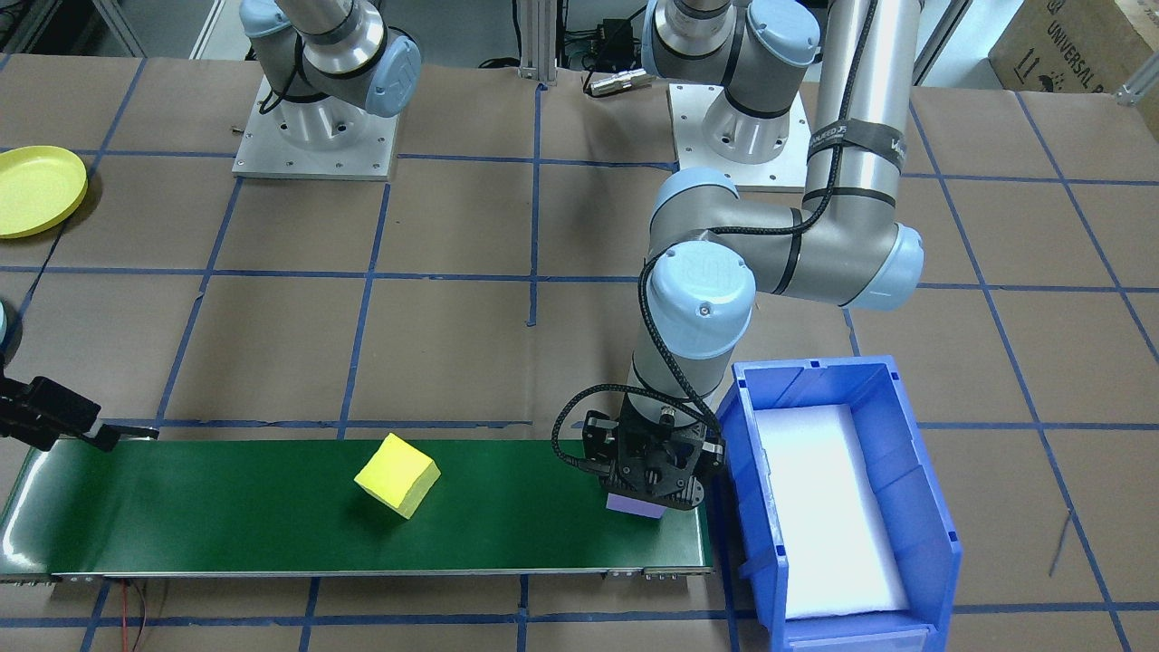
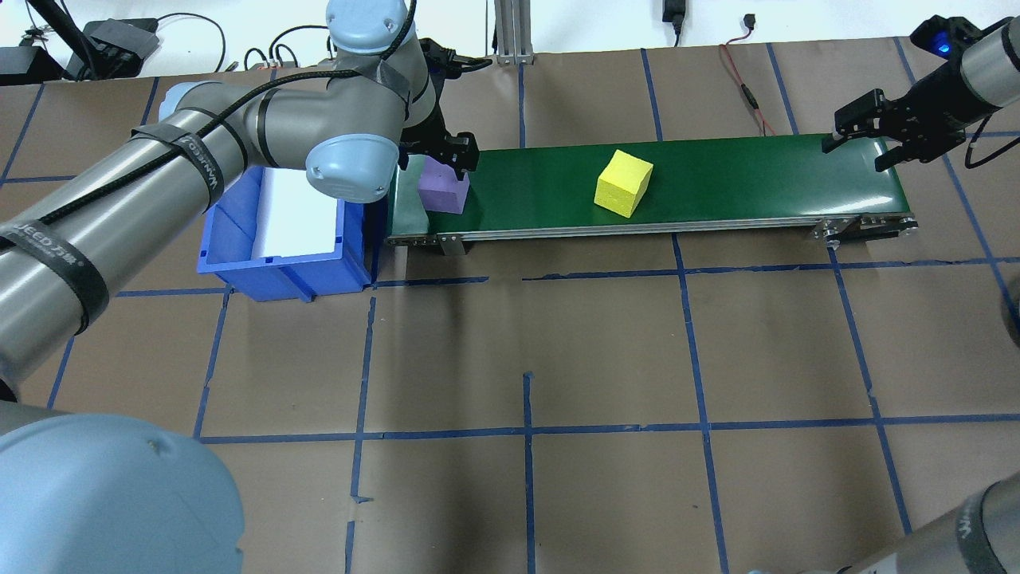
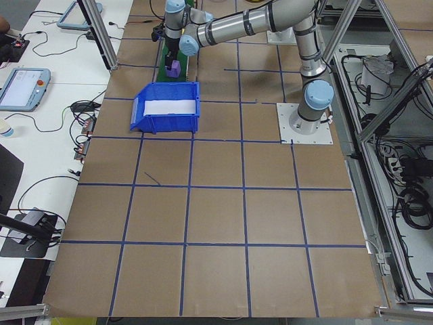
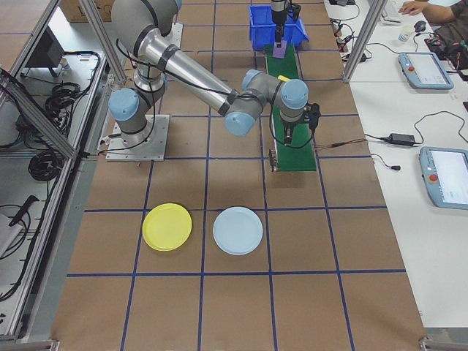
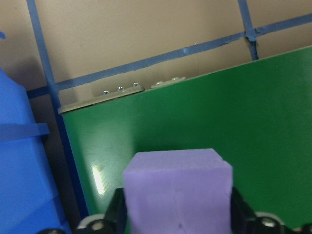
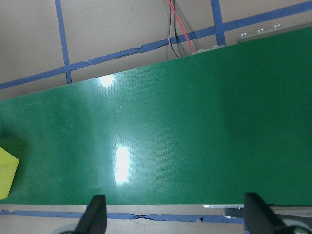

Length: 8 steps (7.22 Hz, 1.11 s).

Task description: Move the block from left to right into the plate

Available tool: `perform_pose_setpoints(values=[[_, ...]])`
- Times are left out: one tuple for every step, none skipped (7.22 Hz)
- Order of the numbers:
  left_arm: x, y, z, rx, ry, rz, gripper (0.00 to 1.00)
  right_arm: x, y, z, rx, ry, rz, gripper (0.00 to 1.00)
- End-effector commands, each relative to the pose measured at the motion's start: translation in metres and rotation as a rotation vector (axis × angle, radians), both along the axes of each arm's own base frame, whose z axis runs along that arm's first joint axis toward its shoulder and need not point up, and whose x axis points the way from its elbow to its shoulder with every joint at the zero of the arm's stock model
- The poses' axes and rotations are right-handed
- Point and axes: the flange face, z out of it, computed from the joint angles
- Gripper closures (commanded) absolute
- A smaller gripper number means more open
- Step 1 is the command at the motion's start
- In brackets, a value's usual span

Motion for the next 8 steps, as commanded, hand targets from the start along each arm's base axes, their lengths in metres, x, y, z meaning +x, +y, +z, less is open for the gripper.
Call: perform_pose_setpoints(values=[[0.004, 0.027, 0.088, -0.033, 0.007, -0.001, 0.00, 0.000, 0.000, 0.000, 0.005, -0.002, -0.010, 0.00], [0.016, 0.064, 0.130, 0.048, -0.009, 0.007, 0.00, 0.000, 0.000, 0.001, 0.011, -0.005, -0.031, 0.00], [0.046, 0.104, 0.173, 0.111, -0.007, 0.051, 0.00, 0.000, 0.000, 0.000, 0.014, -0.004, -0.037, 0.00], [0.072, 0.143, 0.216, 0.107, -0.005, 0.077, 0.00, 0.000, 0.000, 0.000, 0.014, -0.004, -0.037, 0.00], [0.086, 0.160, 0.230, 0.126, 0.011, 0.104, 0.00, 0.000, 0.000, 0.000, 0.015, -0.005, -0.038, 0.00], [0.082, 0.165, 0.224, 0.155, -0.010, 0.094, 0.00, 0.000, 0.000, 0.001, 0.016, -0.007, -0.044, 0.00], [0.085, 0.177, 0.221, 0.194, -0.020, 0.098, 0.00, 0.000, 0.000, 0.001, 0.023, -0.012, -0.067, 0.00], [0.083, 0.179, 0.221, 0.194, -0.021, 0.094, 0.00, 0.001, 0.000, 0.001, 0.034, -0.016, -0.094, 0.00]])
